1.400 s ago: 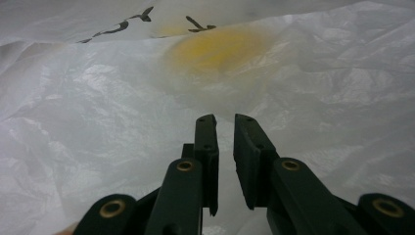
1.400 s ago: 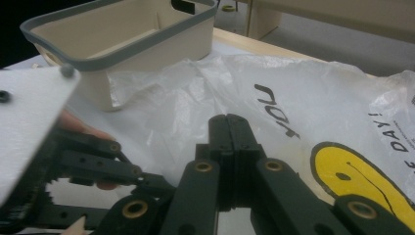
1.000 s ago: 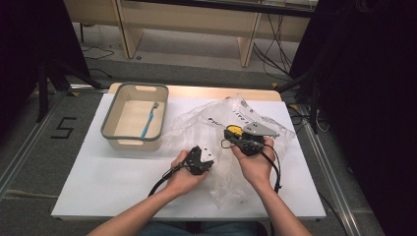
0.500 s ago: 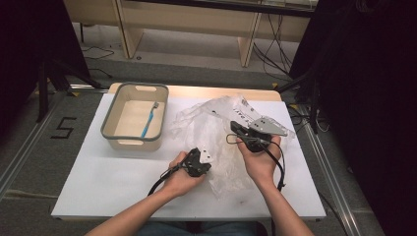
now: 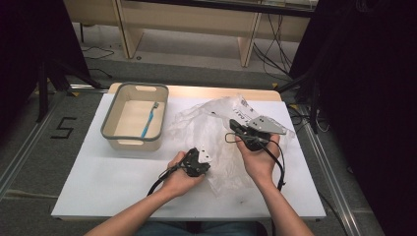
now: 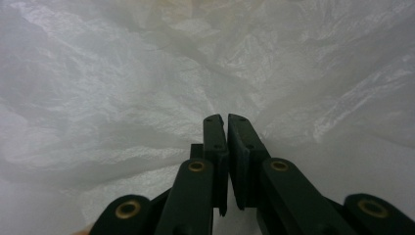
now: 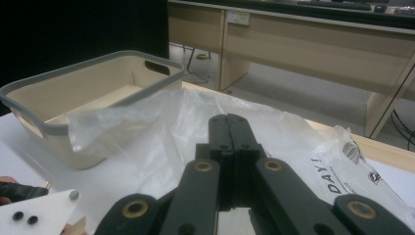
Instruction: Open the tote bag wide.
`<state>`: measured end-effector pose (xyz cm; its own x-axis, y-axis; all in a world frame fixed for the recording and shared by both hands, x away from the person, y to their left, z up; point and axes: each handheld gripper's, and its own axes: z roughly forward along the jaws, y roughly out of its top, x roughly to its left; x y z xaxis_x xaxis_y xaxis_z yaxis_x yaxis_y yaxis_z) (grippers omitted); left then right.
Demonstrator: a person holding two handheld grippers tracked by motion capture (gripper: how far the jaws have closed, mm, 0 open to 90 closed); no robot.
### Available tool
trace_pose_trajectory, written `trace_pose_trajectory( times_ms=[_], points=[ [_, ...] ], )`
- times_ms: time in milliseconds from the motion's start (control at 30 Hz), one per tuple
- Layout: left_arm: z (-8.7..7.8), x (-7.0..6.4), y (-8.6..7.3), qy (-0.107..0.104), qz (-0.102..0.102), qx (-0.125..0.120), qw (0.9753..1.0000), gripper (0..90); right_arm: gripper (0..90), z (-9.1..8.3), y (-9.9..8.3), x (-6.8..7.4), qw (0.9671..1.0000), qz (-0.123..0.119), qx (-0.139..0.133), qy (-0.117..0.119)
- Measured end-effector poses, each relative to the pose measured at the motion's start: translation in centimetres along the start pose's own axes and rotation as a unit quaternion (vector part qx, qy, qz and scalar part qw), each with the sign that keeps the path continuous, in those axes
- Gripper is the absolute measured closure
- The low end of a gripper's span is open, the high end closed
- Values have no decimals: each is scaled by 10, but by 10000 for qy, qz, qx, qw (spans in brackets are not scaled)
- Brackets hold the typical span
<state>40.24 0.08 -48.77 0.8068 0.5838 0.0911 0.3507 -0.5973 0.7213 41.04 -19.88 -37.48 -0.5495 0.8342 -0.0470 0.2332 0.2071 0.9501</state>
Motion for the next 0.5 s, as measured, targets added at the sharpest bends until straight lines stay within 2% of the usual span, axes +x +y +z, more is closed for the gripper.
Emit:
trace_pose_trajectory(
  times_ms=[100,300,500],
  points=[
    [-6,2,1,53,-89,-152,9998,835,900,0,0,0,10000,18,-7,1],
    [-26,6,-1,163,-92,-344,9992,777,900,-1,-1,-1,10000,41,-17,12],
    [-52,10,-10,236,-183,-460,9985,630,900,-2,-1,-1,10000,79,-24,12]
  ],
)
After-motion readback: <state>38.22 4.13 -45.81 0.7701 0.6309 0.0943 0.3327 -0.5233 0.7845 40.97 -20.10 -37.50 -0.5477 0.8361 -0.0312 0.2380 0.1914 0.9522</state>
